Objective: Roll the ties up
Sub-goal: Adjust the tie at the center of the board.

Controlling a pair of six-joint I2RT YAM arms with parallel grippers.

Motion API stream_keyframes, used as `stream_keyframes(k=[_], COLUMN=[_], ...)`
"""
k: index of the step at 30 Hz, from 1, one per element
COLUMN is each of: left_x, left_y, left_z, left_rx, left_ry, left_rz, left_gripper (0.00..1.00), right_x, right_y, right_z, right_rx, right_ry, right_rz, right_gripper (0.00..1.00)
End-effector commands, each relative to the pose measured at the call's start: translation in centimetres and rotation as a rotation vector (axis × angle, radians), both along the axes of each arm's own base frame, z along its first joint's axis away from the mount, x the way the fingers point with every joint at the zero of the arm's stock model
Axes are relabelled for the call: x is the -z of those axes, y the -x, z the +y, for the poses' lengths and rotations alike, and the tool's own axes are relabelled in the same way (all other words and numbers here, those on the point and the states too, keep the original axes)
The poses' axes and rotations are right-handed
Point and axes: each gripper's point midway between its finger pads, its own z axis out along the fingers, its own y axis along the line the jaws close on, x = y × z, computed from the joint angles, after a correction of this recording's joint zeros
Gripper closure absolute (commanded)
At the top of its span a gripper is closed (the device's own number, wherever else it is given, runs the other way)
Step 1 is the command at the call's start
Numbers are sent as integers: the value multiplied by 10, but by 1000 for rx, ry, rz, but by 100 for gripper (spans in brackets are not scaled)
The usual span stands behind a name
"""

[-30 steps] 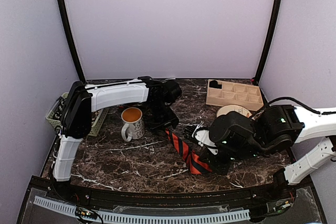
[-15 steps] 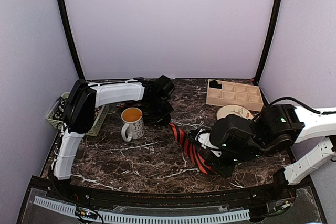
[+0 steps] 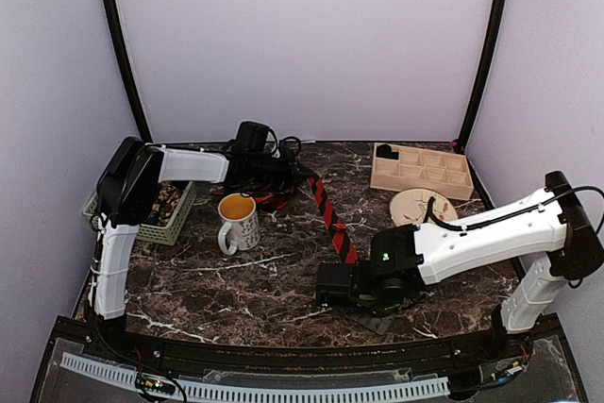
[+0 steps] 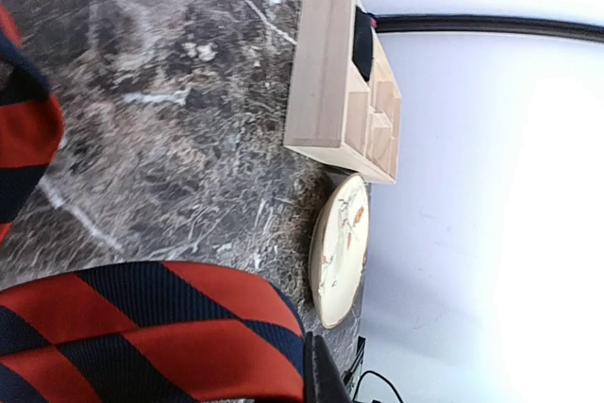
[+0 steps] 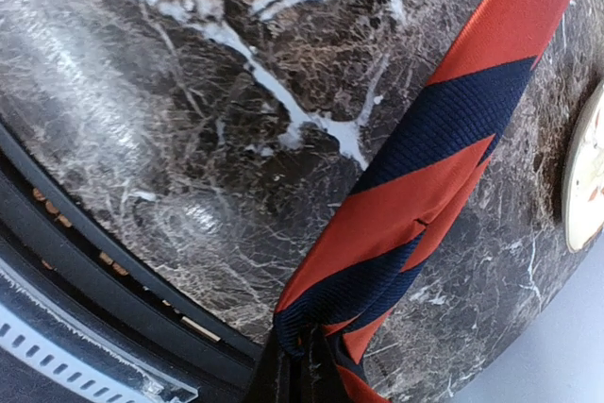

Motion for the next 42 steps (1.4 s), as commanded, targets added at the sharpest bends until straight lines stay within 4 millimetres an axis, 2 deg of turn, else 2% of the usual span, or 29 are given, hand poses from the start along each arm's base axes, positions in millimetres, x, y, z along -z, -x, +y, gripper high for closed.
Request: stream_keyframes(k=[1,4,7,12,14,17,19,20,23,26,28,31,33,34,38,40,42], left_x=[-10,9,30,54,58,58,54,50,33,12,-2,-16,-27,-35,-77,-105,-120], left_y=[-34,-33,-34,-32,-31,-29,-26,-26,-25,-25,-27,-25,-27,-28,-40,-44,-45], left_z=[12,16,26,41,45,52,55,56,63,70,74,87,100,105,126,130,127], left_rx=[-19,-22,-48,-73,-75,-67,-53,-49,-41,-33,-24,-21,-40,-46,-134,-180,-169], left_ry=[35,-5,-57,-140,-174,-240,-274,-291,-342,-395,-439,-520,-585,-612,-690,-677,-628], left_rz=[-132,-92,-44,29,48,74,84,84,62,21,-8,-43,-93,-130,-270,-345,-411], left_gripper=[100,100,99,88,80,59,54,52,39,21,18,11,5,2,1,1,1], right_x=[-4,7,22,39,48,51,48,46,33,19,4,-11,-13,-10,5,15,25], right_y=[-7,-25,-35,-46,-42,-38,-37,-36,-31,-29,-41,-62,-79,-87,-111,-119,-122], right_z=[-27,-38,-40,-37,-43,-40,-37,-35,-22,-12,4,27,45,53,76,83,85], right_rx=[103,143,145,150,148,133,126,124,123,159,209,300,346,367,426,450,473], right_ry=[83,111,132,144,160,141,122,107,22,-87,-206,-367,-451,-470,-499,-510,-519], right_rz=[53,47,59,80,111,145,158,171,209,256,269,289,292,292,300,310,334], right_gripper=[100,100,97,92,86,68,55,50,39,35,35,41,49,51,60,63,66])
